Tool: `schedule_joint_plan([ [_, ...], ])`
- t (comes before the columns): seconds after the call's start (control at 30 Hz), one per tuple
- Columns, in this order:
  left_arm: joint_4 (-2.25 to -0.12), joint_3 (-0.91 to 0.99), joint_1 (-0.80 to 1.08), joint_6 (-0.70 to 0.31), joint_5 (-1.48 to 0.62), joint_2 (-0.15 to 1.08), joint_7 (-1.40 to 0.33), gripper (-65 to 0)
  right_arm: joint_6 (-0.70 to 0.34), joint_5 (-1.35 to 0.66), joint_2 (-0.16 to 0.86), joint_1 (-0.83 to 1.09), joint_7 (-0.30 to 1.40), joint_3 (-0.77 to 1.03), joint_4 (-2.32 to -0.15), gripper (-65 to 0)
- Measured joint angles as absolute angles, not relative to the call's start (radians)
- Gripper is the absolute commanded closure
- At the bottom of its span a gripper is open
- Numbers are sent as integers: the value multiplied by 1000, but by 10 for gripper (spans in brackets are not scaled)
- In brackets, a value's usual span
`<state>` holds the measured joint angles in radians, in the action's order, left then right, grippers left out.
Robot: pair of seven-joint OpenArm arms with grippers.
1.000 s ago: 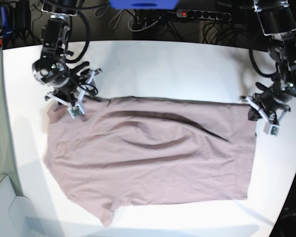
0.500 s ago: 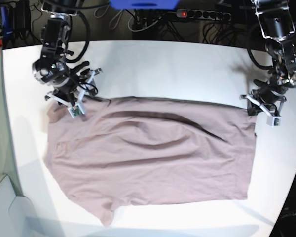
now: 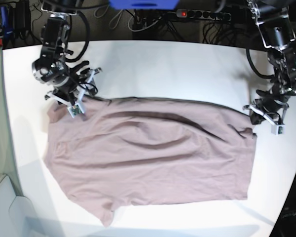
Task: Layout the t-shirt on the table in an organized manner, then fold the t-shirt properly
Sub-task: 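Grasp the shirt's shoulder corners with both grippers and pull them taut, then release the left gripper and move it along the shirt's side edge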
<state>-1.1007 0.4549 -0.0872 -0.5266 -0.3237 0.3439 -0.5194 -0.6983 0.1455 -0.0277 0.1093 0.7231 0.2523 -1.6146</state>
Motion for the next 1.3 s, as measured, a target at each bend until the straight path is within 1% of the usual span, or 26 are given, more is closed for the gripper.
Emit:
schedule_joint_plan([
  [0.37,-1231,463,-25,-527,-326,347,-519,-6,-698,146,-28,111,724,252,-1615,-328],
  [0.4,-1231,463,-25,-527,-327,348,-519,-16,-698,146,-28,111,723,252,-1615,-328],
  [0.47,-1231,468,-20,-527,-327,347,-519,-63,-698,146,-28,111,724,252,-1615,-328],
  [0.53,-1230,517,-12,-531,-335,337,-519,-141,-698,146,-28,111,724,252,-1615,-328],
  [0.57,-1227,546,-9,-530,-332,333,-521,-195,-698,146,-28,110,724,252,-1615,-328],
  [0.6,-1226,573,-8,-527,-323,327,-521,-235,-698,146,-27,110,724,252,-1615,-328],
  [0.63,-1225,594,-9,-521,-323,317,-519,-269,-698,146,-28,110,724,252,-1615,-328],
  [0.67,-1225,601,-9,-520,-323,313,-520,-288,-698,146,-28,110,724,252,-1615,-328],
  [0.8,-1206,599,-6,-527,-327,302,-516,-282,-698,146,-28,110,724,252,-1615,-328],
  [0.97,-1073,588,-32,-527,-344,302,-477,-280,-698,149,-28,109,728,253,-1615,-328],
  [1.17,-1042,532,-59,-527,-346,307,-458,-278,-698,146,-28,109,726,253,-1615,-328],
  [1.2,-1041,524,-59,-527,-345,308,-458,-266,-698,146,-28,110,724,253,-1615,-328],
  [1.3,-1042,480,-60,-527,-350,313,-450,-191,-698,146,-28,111,725,253,-1616,-328],
])
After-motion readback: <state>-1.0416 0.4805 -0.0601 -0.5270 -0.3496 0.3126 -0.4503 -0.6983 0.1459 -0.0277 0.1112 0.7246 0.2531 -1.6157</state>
